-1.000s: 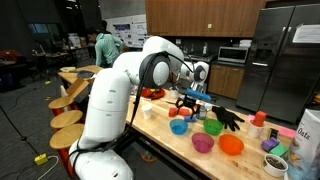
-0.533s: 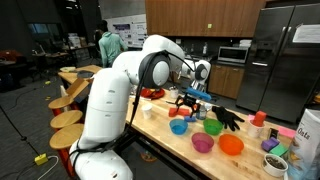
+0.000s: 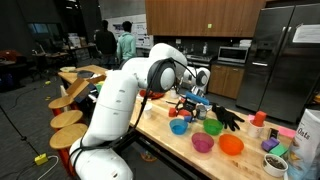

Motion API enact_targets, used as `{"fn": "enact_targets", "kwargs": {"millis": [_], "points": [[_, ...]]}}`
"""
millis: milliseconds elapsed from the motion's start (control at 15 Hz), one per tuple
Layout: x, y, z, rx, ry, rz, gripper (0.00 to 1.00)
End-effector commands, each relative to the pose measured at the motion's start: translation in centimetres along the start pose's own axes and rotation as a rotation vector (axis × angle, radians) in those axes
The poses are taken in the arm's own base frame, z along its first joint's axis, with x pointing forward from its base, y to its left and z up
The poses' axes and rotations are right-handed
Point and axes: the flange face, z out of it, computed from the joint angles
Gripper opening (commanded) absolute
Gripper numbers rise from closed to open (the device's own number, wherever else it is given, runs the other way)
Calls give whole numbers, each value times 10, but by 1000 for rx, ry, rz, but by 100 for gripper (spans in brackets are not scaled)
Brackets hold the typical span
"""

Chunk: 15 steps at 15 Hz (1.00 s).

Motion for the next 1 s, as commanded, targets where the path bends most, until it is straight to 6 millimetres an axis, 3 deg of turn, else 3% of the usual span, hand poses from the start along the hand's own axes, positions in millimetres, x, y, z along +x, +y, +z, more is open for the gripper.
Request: {"fn": "enact_targets", "kwargs": {"millis": [0,200,333,933], "points": [[19,13,10,35,-64,75,100],[26,19,17,58,-99,112,100],[28,20,18,63,-120,140,74],[35,21,12,75,-165,201,6]]}}
